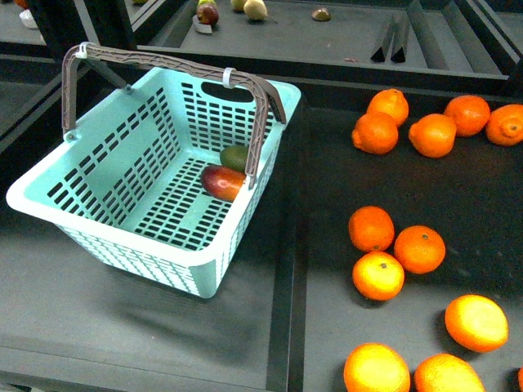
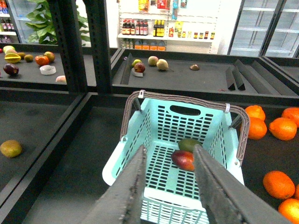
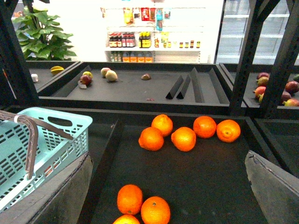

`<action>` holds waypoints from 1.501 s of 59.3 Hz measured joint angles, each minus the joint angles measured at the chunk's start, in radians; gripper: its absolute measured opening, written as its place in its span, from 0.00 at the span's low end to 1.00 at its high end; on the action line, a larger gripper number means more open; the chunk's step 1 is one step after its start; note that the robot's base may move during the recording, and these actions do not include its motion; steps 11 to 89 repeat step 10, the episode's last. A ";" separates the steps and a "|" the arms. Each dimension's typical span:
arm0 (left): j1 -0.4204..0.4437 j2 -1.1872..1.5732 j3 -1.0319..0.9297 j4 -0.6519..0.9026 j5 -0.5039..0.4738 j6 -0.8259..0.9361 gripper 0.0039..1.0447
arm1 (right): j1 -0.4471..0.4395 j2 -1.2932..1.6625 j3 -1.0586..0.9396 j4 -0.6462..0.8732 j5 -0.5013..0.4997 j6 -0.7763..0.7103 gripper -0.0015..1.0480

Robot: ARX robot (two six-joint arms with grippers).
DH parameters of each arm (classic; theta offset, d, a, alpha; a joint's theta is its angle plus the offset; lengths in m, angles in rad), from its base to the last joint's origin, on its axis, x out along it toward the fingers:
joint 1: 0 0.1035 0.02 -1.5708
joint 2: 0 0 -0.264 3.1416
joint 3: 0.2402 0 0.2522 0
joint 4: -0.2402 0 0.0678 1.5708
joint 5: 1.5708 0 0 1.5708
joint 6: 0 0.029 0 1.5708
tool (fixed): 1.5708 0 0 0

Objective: Pick mango and avocado into basket

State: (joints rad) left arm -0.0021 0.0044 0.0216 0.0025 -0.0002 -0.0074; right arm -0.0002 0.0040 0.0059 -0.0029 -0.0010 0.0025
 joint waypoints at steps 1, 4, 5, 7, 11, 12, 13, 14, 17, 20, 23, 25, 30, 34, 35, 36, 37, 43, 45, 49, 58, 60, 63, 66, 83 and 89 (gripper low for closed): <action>0.000 0.000 0.000 0.000 0.000 0.000 0.61 | 0.000 0.000 0.000 0.000 0.000 0.000 0.93; 0.000 0.000 0.000 0.000 0.000 0.000 0.71 | 0.000 0.000 0.000 0.000 0.000 0.000 0.93; 0.000 0.000 0.000 0.000 0.000 0.000 0.75 | 0.000 0.000 0.000 0.000 0.000 0.000 0.93; 0.000 0.000 0.000 0.000 0.000 0.000 0.83 | 0.000 0.000 0.000 0.000 0.000 0.000 0.93; 0.000 0.000 0.000 0.000 0.000 0.000 0.93 | 0.000 0.000 0.000 0.000 0.000 0.000 0.93; 0.000 0.000 0.000 0.000 0.000 0.000 0.93 | 0.000 0.000 0.000 0.000 0.000 0.000 0.93; 0.000 0.000 0.000 0.000 0.000 0.000 0.93 | 0.000 0.000 0.000 0.000 0.000 0.000 0.93; 0.000 0.000 0.000 0.000 0.000 0.000 0.93 | 0.000 0.000 0.000 0.000 0.000 0.000 0.93; 0.000 0.000 0.000 0.000 0.000 0.000 0.93 | 0.000 0.000 0.000 0.000 0.000 0.000 0.93; 0.000 0.000 0.000 0.000 0.000 0.000 0.93 | 0.000 0.000 0.000 0.000 0.000 0.000 0.93; 0.000 0.000 0.000 0.000 0.000 0.000 0.93 | 0.000 0.000 0.000 0.000 0.000 0.000 0.93; 0.000 0.000 0.000 0.000 0.000 0.000 0.93 | 0.000 0.000 0.000 0.000 0.000 0.000 0.93; 0.000 0.000 0.000 0.000 0.000 0.000 0.93 | 0.000 0.000 0.000 0.000 0.000 0.000 0.93; 0.000 0.000 0.000 0.000 0.000 0.000 0.93 | 0.000 0.000 0.000 0.000 0.000 0.000 0.93; 0.000 0.000 0.000 0.000 0.000 0.000 0.93 | 0.000 0.000 0.000 0.000 0.000 0.000 0.93; 0.000 0.000 0.000 0.000 0.000 0.000 0.93 | 0.000 0.000 0.000 0.000 0.000 0.000 0.93; 0.000 0.000 0.000 0.000 0.000 0.000 0.93 | 0.000 0.000 0.000 0.000 0.000 0.000 0.93; 0.000 0.000 0.000 0.000 0.000 0.000 0.93 | 0.000 0.000 0.000 0.000 0.000 0.000 0.93; 0.000 0.000 0.000 0.000 0.000 0.000 0.93 | 0.000 0.000 0.000 0.000 0.000 0.000 0.93; 0.000 0.000 0.000 0.000 0.000 0.000 0.93 | 0.000 0.000 0.000 0.000 0.000 0.000 0.93; 0.000 0.000 0.000 0.000 0.000 0.000 0.93 | 0.000 0.000 0.000 0.000 0.000 0.000 0.93; 0.000 0.000 0.000 0.000 0.000 0.000 0.93 | 0.000 0.000 0.000 0.000 0.000 0.000 0.93; 0.000 0.000 0.000 0.000 0.000 0.000 0.93 | 0.000 0.000 0.000 0.000 0.000 0.000 0.93; 0.000 0.000 0.000 0.000 0.000 0.000 0.93 | 0.000 0.000 0.000 0.000 0.000 0.000 0.93; 0.000 0.000 0.000 0.000 0.000 0.000 0.93 | 0.000 0.000 0.000 0.000 0.000 0.000 0.93; 0.000 0.000 0.000 0.000 0.000 0.000 0.93 | 0.000 0.000 0.000 0.000 0.000 0.000 0.93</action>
